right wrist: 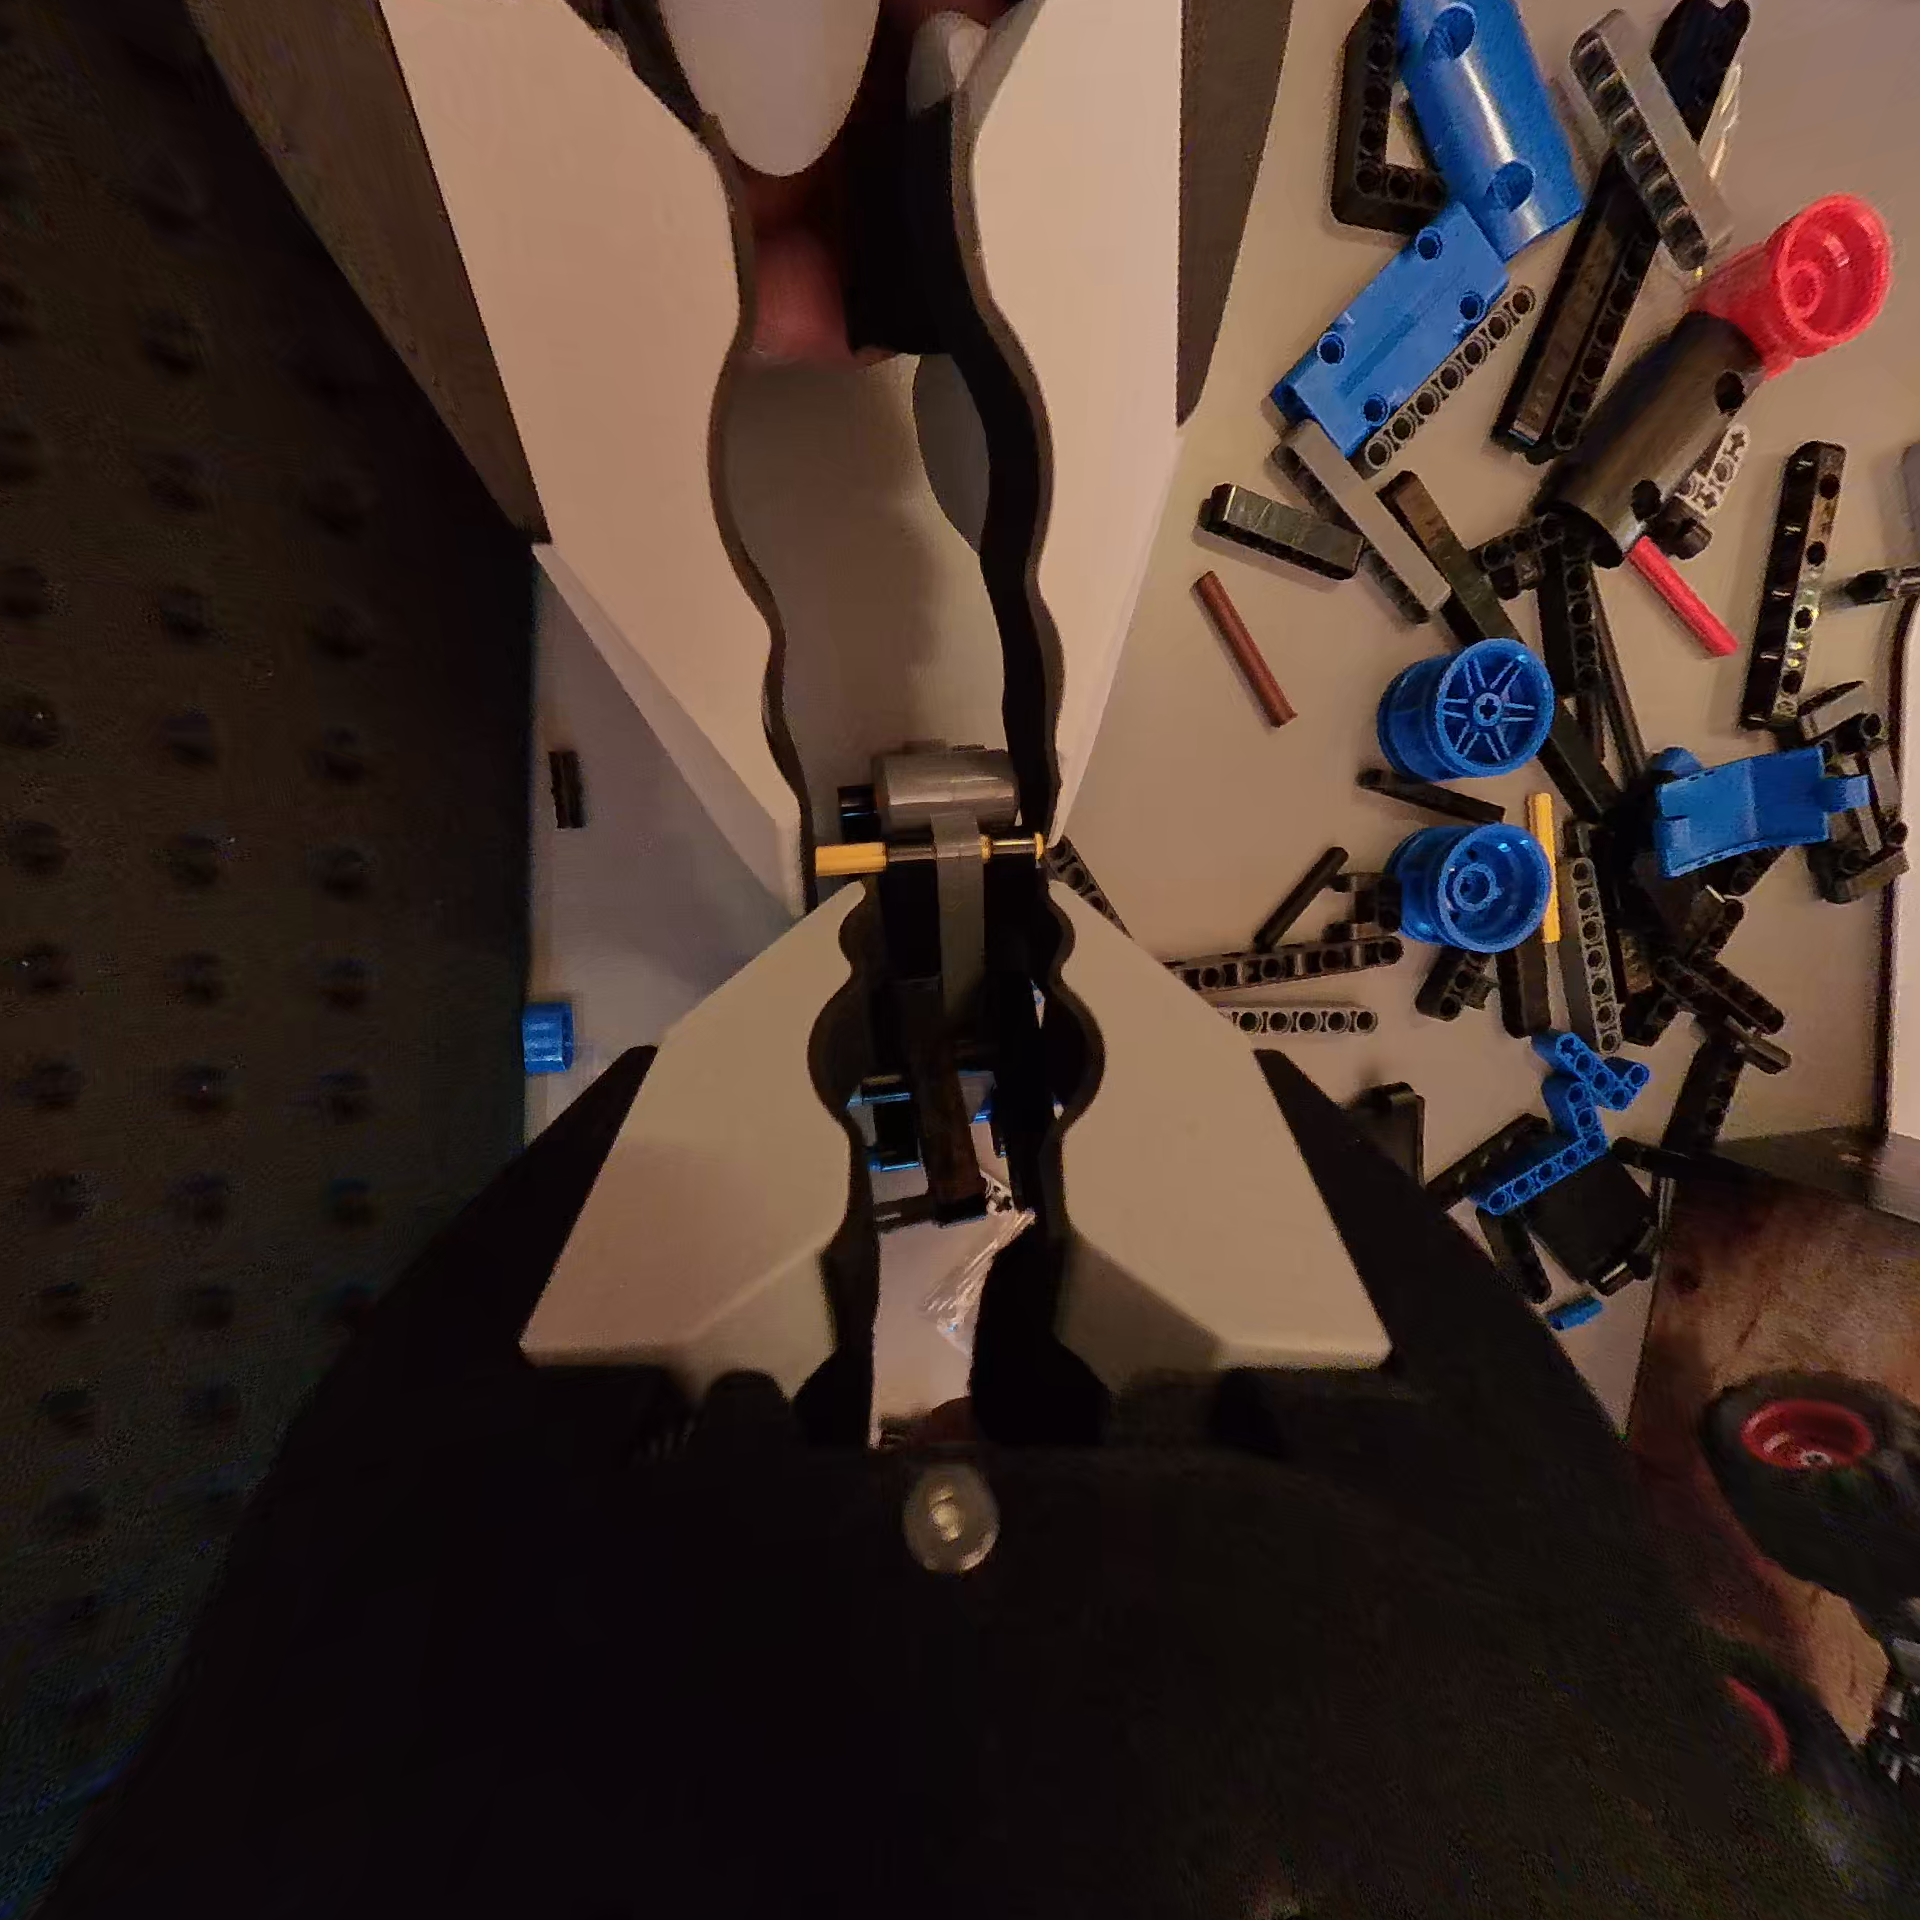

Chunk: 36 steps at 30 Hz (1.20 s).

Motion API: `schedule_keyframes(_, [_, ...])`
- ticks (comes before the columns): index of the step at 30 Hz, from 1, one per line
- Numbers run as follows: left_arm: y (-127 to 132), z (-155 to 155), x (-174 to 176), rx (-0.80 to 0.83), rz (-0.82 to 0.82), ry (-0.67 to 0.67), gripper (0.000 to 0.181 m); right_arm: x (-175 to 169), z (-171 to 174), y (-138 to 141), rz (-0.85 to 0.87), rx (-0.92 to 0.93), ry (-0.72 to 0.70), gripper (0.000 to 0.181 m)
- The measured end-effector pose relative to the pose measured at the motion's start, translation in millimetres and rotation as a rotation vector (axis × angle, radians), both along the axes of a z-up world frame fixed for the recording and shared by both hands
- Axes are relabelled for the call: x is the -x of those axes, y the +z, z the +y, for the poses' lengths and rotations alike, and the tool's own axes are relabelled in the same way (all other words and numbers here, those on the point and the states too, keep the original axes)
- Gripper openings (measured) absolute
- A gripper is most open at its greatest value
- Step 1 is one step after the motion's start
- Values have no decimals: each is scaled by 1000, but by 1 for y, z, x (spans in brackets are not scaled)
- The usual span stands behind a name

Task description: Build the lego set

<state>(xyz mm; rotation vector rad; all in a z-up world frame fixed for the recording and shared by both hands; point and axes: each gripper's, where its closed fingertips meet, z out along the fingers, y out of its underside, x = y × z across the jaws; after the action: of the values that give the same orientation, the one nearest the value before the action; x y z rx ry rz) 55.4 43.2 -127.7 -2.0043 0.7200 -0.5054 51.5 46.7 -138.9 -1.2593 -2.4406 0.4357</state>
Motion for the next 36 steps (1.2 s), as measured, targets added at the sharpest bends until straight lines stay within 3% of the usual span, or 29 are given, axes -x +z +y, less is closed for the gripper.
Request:
schedule_keyframes(10, [0,0,0,-4,-10,-24,37,1,-1,0,8,-21,39,25])
schedule_keyframes(29, [1,2,2,83,-116,-190,37,2,1,-1,16,-26,90,27])
schedule_keyframes(36, [5,6,11,-27,25,-55,43,4,4,2,26,48,-4,28])
